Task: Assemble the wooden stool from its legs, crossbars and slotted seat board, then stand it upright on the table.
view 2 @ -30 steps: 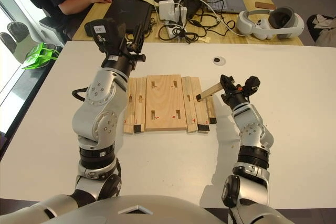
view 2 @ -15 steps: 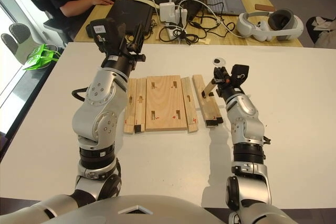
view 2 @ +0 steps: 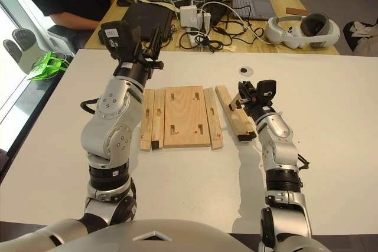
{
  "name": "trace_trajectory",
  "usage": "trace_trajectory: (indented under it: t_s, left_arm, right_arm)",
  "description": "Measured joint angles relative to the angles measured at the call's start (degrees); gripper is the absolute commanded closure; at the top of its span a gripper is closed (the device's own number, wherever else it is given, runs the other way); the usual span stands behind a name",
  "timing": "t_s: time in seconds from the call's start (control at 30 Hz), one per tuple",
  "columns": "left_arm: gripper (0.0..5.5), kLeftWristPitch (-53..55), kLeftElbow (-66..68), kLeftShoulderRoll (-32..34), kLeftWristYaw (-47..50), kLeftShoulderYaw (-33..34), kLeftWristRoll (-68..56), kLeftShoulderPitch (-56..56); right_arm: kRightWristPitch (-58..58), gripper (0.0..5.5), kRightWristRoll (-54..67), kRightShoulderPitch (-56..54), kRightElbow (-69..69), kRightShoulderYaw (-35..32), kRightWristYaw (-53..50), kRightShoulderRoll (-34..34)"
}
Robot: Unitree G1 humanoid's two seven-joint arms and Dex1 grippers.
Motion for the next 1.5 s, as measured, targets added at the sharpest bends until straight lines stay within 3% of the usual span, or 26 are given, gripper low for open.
trace_trajectory:
  t_s: [0.2, 0.23, 0.37, 0.43, 0.9, 1.17, 1.5]
  left_arm:
    - [3.15, 0.0, 0.0, 0.0, 0.0, 0.0, 0.1, 0.0]
    - [3.15, -0.1, 0.0, 0.0, 0.0, -0.3, 0.1, 0.0]
    - [3.15, -1.0, 0.8, -0.1, -0.3, -1.3, 0.4, -0.3]
    - [3.15, -2.0, 1.2, -0.2, -0.2, -1.2, 0.5, -0.5]
    - [3.15, -3.4, 0.9, -0.2, 1.6, -1.3, 1.2, -0.2]
    - [3.15, -4.3, -0.4, 0.3, 4.1, -1.3, 2.4, 0.9]
    - [3.15, -5.1, -0.3, 0.3, 5.1, -2.5, 2.3, 0.8]
  right_arm:
    - [0.0, 5.12, 3.0, 0.4, -1.2, -2.5, 1.9, 0.8]
    - [-0.2, 4.73, 4.0, 1.1, -2.0, -2.8, 2.4, 1.0]
    - [0.4, 4.23, 4.5, 3.5, -2.8, -2.6, 4.8, 2.5]
    - [1.5, 3.7, 5.1, 3.2, -5.0, -2.7, 5.6, 2.3]
    - [10.4, 3.67, 7.9, -10.9, -12.4, -5.2, 4.9, -4.4]
    - [18.4, 3.67, 11.2, 0.3, -24.4, -9.8, 6.9, -11.1]
    - [18.5, 3.67, 9.4, 8.9, -23.6, -7.7, 8.3, -10.6]
